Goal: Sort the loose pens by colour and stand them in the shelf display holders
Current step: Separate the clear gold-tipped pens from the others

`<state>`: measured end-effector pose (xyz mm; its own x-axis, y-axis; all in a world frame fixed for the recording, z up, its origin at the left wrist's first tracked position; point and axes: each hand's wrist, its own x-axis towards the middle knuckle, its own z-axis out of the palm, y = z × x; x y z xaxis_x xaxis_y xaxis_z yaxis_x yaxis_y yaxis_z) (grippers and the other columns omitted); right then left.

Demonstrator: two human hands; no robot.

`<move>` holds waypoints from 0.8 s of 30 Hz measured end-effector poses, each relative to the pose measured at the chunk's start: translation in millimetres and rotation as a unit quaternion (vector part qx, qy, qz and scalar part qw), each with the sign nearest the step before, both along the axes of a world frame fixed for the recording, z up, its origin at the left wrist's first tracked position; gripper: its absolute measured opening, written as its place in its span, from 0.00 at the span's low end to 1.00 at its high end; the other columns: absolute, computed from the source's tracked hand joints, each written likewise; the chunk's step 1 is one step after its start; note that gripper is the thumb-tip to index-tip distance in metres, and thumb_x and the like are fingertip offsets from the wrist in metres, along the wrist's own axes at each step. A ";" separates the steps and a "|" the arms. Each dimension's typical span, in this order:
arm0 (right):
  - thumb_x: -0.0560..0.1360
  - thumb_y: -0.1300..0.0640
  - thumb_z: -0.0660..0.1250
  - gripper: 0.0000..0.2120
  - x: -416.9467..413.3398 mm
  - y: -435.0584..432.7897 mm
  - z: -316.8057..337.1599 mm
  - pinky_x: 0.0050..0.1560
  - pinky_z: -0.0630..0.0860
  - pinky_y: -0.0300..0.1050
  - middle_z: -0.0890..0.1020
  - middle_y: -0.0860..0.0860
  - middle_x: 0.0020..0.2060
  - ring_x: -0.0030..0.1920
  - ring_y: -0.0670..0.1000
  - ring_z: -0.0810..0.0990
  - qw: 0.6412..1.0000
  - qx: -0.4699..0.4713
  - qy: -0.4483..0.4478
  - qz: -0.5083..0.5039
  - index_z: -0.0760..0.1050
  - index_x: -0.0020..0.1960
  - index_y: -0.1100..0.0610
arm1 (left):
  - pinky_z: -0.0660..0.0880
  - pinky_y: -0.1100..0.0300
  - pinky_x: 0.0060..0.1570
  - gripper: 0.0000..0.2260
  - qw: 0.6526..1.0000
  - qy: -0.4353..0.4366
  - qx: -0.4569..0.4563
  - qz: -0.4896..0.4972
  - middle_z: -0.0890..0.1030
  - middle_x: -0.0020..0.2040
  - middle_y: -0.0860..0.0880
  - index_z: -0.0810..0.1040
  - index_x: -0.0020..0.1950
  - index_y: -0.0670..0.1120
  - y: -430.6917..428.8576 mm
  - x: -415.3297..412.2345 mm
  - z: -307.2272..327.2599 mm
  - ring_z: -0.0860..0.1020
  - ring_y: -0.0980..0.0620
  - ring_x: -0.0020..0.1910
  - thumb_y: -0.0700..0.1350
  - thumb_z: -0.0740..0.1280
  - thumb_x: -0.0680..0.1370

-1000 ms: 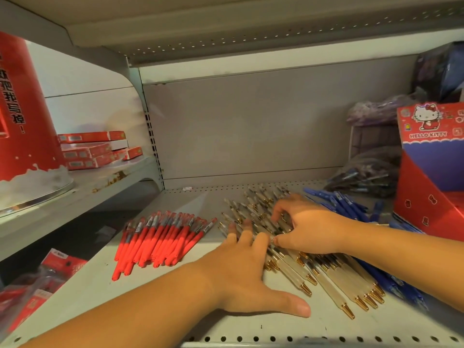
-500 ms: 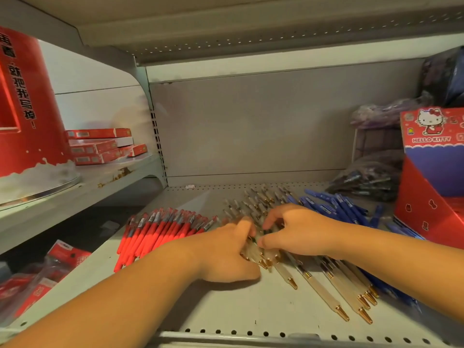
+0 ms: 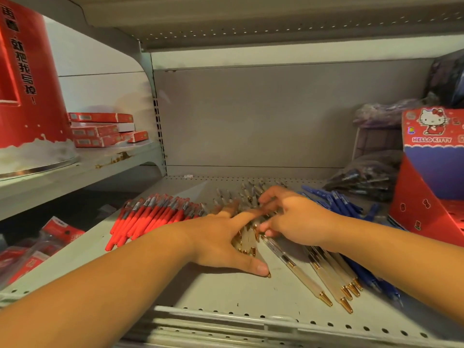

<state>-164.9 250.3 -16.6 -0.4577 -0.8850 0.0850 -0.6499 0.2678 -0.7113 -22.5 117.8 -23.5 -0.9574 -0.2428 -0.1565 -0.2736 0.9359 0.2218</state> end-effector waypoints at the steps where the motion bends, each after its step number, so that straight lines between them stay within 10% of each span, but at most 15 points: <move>1: 0.74 0.63 0.72 0.24 -0.4 -0.3 0.9 0.41 0.77 0.33 0.78 0.47 0.57 0.50 0.45 0.81 1.000 -0.008 -0.006 -0.002 0.68 0.64 0.48 | 0.58 0.47 0.74 0.45 1.000 -0.004 0.002 0.000 0.50 0.81 0.51 0.39 0.71 0.76 0.0 0.6 1.3 0.54 0.43 0.78 0.78 0.65 0.64; 16: 0.72 0.48 0.71 0.12 16.5 21.5 17.6 0.36 0.72 0.41 0.79 0.47 0.39 0.34 0.43 0.75 0.952 0.225 0.183 0.096 0.69 0.49 0.41 | 0.64 0.45 0.70 0.29 0.993 -0.018 -0.107 -0.054 0.56 0.79 0.49 0.53 0.77 0.64 7.6 0.6 5.6 0.59 0.42 0.76 0.65 0.58 0.78; 24: 0.73 0.60 0.70 0.11 12.6 23.9 22.6 0.27 0.74 0.40 0.84 0.61 0.41 0.27 0.52 0.77 0.976 0.208 0.029 0.051 0.71 0.52 0.52 | 0.63 0.50 0.69 0.20 0.995 -0.051 -0.048 -0.066 0.53 0.80 0.52 0.64 0.69 0.66 -8.7 7.7 22.3 0.60 0.47 0.76 0.58 0.62 0.78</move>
